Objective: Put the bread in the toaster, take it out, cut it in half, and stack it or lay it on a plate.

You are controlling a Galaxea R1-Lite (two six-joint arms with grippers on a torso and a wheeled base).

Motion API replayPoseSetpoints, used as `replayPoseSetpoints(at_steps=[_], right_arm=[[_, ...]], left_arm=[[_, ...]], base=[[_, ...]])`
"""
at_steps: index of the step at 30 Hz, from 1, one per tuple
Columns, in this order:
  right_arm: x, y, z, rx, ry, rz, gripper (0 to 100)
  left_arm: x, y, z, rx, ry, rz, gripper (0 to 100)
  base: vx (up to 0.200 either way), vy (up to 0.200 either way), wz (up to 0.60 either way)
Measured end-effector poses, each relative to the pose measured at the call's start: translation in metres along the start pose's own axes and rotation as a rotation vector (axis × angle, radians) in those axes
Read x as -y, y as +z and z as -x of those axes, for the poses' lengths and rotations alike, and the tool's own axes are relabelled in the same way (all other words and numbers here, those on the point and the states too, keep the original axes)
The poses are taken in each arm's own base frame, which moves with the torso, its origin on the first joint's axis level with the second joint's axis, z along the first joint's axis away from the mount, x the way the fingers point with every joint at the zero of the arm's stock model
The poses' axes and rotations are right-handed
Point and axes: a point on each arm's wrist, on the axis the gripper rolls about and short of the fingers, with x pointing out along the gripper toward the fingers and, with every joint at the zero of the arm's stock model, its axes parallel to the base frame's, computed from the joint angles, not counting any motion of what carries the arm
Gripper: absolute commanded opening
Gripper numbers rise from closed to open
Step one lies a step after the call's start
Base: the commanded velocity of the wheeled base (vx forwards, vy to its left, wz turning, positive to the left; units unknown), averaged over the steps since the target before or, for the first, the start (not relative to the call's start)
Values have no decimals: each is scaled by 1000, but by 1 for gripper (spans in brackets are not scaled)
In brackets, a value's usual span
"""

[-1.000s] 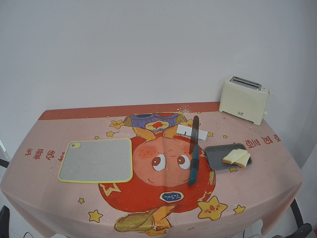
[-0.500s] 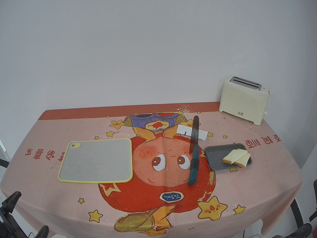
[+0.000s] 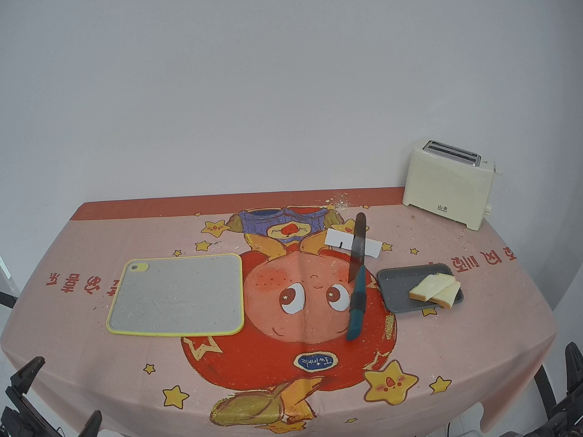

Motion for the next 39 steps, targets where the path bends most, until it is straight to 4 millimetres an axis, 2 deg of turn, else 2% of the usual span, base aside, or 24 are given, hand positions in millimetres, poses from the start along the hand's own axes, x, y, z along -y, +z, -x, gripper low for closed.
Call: replayPoseSetpoints(at_steps=[7, 10, 21, 28, 39], right_arm=[[0, -1, 0, -4, -16, -15, 0], [0, -1, 0, -5, -15, -18, 0], [-1, 1, -8, -107, -47, 3, 0], [-1, 0, -3, -44, 26, 12, 0], [-1, -1, 0, -8, 26, 17, 0]], left_arm=[[-2, -7, 0, -85, 149, 267, 100], [-2, -9, 1, -105, 180, 309, 100], [0, -9, 2, -99, 269, 284, 100], [1, -8, 5, -51, 236, 232, 100], [1, -9, 6, -34, 240, 258, 100]], base=[[0, 0, 0], [0, 0, 0], [0, 0, 0], [0, 0, 0], [0, 0, 0]])
